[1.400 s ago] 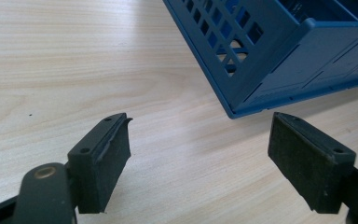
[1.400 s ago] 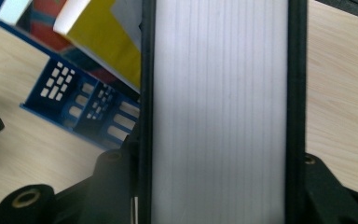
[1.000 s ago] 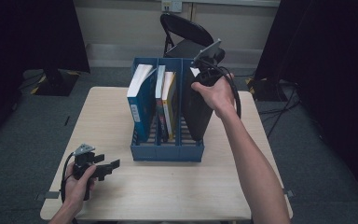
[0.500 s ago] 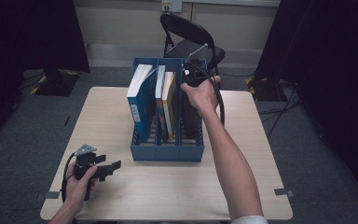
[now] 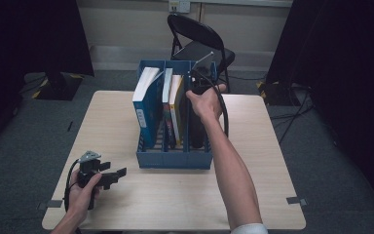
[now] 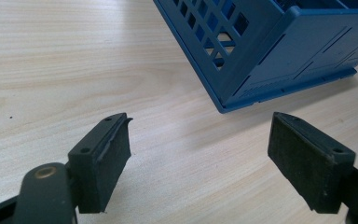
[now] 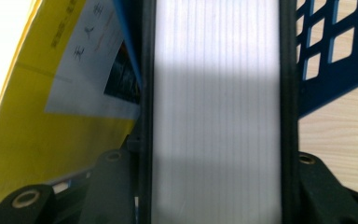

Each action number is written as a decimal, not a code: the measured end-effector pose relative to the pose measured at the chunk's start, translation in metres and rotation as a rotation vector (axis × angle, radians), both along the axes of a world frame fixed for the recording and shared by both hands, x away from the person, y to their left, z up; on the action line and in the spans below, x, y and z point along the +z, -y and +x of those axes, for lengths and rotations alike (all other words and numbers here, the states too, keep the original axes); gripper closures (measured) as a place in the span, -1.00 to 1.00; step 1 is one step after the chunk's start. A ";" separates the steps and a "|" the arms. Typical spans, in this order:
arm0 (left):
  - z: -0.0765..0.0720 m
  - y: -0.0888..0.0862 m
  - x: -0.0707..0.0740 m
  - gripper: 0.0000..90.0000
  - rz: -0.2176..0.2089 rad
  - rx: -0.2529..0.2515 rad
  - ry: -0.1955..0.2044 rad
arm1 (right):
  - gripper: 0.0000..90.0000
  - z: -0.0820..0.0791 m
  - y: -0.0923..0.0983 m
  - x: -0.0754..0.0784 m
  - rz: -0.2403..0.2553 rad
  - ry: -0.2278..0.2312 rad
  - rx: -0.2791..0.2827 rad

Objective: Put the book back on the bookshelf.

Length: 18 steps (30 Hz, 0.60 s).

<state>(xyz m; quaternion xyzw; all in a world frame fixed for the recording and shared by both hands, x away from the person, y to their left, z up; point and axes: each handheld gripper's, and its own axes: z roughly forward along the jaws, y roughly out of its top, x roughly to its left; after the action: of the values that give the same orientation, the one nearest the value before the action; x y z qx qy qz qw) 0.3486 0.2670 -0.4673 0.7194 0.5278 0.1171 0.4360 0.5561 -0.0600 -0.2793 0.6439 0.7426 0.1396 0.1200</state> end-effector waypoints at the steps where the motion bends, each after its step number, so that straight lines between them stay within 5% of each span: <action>1: 0.000 0.000 0.000 -0.54 0.002 0.000 -0.001 | 0.20 0.001 0.000 -0.001 0.005 0.003 -0.003; 18: 0.000 0.000 -0.001 -0.54 0.000 0.002 -0.006 | 0.20 0.009 -0.005 -0.026 -0.008 -0.012 -0.027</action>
<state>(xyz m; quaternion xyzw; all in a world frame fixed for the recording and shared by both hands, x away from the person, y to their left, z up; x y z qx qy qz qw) 0.3489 0.2674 -0.4679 0.7192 0.5297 0.1153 0.4345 0.5654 -0.0550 -0.3054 0.6541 0.7352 0.1312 0.1199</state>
